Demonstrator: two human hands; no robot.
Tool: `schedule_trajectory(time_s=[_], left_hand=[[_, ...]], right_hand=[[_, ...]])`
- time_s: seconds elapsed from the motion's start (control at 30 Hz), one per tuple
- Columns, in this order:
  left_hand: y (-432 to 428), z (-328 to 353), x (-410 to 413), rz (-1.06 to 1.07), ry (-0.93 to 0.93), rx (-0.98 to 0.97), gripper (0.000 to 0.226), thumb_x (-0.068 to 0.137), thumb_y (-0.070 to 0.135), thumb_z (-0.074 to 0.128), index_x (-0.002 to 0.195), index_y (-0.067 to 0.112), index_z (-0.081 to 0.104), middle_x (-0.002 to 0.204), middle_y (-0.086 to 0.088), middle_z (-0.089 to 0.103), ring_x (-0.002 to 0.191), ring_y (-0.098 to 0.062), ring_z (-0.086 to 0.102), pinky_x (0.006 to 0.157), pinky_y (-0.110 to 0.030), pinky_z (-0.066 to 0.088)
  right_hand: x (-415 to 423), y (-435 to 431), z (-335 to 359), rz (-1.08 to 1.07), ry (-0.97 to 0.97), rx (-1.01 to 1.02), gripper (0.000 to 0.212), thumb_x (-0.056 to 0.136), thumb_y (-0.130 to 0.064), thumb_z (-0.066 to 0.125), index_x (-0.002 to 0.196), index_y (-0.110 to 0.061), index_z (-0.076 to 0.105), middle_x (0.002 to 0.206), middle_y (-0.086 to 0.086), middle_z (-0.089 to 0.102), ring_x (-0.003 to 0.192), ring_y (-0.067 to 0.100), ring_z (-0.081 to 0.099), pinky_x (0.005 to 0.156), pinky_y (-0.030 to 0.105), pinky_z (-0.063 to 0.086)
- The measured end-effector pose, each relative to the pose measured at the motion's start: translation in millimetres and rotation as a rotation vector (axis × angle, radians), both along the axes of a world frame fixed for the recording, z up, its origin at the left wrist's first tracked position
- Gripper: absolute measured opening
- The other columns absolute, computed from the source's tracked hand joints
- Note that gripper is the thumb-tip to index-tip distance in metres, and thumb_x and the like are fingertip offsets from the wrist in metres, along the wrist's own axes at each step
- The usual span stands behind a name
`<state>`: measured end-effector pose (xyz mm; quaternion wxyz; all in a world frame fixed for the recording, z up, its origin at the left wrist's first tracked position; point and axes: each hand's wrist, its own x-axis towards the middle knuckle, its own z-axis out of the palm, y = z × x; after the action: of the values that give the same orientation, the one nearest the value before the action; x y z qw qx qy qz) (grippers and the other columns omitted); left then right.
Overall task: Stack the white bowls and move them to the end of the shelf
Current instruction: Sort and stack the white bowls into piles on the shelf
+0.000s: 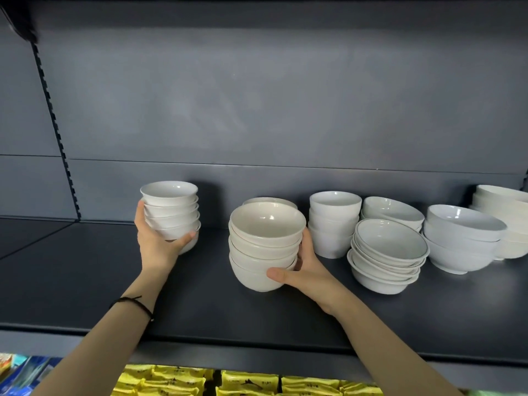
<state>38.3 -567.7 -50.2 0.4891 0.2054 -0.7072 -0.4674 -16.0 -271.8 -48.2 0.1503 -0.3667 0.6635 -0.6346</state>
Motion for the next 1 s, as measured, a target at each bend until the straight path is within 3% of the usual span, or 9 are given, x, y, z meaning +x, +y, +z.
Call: schedule_trajectory(time_s=[0.07,0.13,0.2,0.27,0.33,0.4,0.53,0.63,1.0], left_hand=[[9.1,6.1,10.8,0.147,-0.041,-0.057,0.120,0.055,0.055,0.083,0.152,0.025,0.019,0.151,-0.007,0.037,0.140,-0.028,0.034,0.115,-0.047,0.028],[27.4,16.5,27.1,0.118,0.109,-0.169,0.103,0.057,0.060,0.071,0.144,0.022,0.030,0.143,0.005,0.043,0.135,-0.007,0.040,0.112,-0.027,0.031],[45.5,19.6,42.4,-0.156,0.172,-0.227,0.075,0.068,0.043,0.073,0.132,0.033,0.035,0.125,0.019,0.051,0.112,0.011,0.050,0.096,-0.014,0.041],[60.6,14.9,51.4,-0.440,0.022,-0.194,0.057,0.073,0.044,0.070,0.123,0.039,0.043,0.115,0.011,0.063,0.101,-0.001,0.062,0.090,-0.027,0.051],[72.9,7.1,52.2,-0.626,-0.132,-0.133,0.072,0.066,0.058,0.071,0.130,0.043,0.042,0.125,0.004,0.061,0.104,-0.006,0.066,0.088,-0.028,0.054],[83.4,2.4,48.5,-0.753,-0.258,-0.102,0.095,0.062,0.062,0.073,0.142,0.048,0.023,0.140,0.009,0.048,0.114,-0.008,0.062,0.089,-0.020,0.052],[95.6,-1.9,39.9,-0.930,-0.307,-0.095,0.112,0.069,0.046,0.080,0.145,0.055,-0.001,0.152,0.013,0.032,0.134,-0.007,0.044,0.100,-0.018,0.047],[102.5,-2.0,37.0,-0.949,-0.268,-0.085,0.114,0.069,0.036,0.083,0.148,0.050,0.002,0.153,0.022,0.029,0.138,0.002,0.036,0.105,-0.018,0.042],[102.8,1.5,42.3,-0.917,-0.147,0.005,0.108,0.064,0.012,0.087,0.138,0.051,0.019,0.141,0.015,0.044,0.118,0.011,0.052,0.086,-0.012,0.050]], right_hand=[[-0.5,-0.4,-1.1,-0.008,0.011,0.008,0.127,0.061,-0.029,0.088,0.151,-0.047,0.000,0.150,-0.022,0.036,0.134,-0.004,0.042,0.101,0.018,0.046],[-1.1,-0.8,-1.9,-0.013,0.012,0.014,0.133,0.064,-0.023,0.089,0.150,-0.049,-0.009,0.151,-0.027,0.029,0.129,-0.014,0.038,0.094,0.010,0.046],[-2.8,-1.2,-4.3,-0.018,0.014,0.008,0.135,0.069,-0.014,0.088,0.148,-0.048,-0.016,0.149,-0.032,0.021,0.120,-0.027,0.033,0.087,0.002,0.044],[-3.9,-1.6,-5.4,-0.021,0.037,0.000,0.137,0.066,-0.016,0.088,0.149,-0.046,-0.017,0.147,-0.033,0.022,0.116,-0.032,0.032,0.086,0.000,0.043],[-1.8,-1.8,-3.7,-0.017,0.039,0.001,0.138,0.060,-0.028,0.090,0.150,-0.044,-0.014,0.147,-0.029,0.027,0.122,-0.025,0.035,0.089,0.004,0.045],[0.6,-2.0,-2.6,-0.009,0.055,-0.002,0.135,0.058,-0.034,0.088,0.151,-0.043,-0.009,0.146,-0.027,0.031,0.126,-0.016,0.038,0.090,0.008,0.046],[3.9,-2.8,-3.1,-0.059,0.130,-0.022,0.124,0.064,-0.033,0.089,0.152,-0.043,0.001,0.146,-0.025,0.037,0.132,-0.006,0.041,0.099,0.017,0.047],[7.7,-3.5,-2.3,-0.108,0.172,-0.027,0.122,0.063,-0.041,0.087,0.153,-0.042,0.004,0.150,-0.019,0.038,0.137,0.003,0.041,0.110,0.033,0.044],[7.3,-8.8,-2.3,-0.130,0.240,-0.081,0.122,0.062,-0.040,0.089,0.154,-0.040,0.008,0.148,-0.017,0.044,0.137,0.008,0.044,0.112,0.044,0.042]])
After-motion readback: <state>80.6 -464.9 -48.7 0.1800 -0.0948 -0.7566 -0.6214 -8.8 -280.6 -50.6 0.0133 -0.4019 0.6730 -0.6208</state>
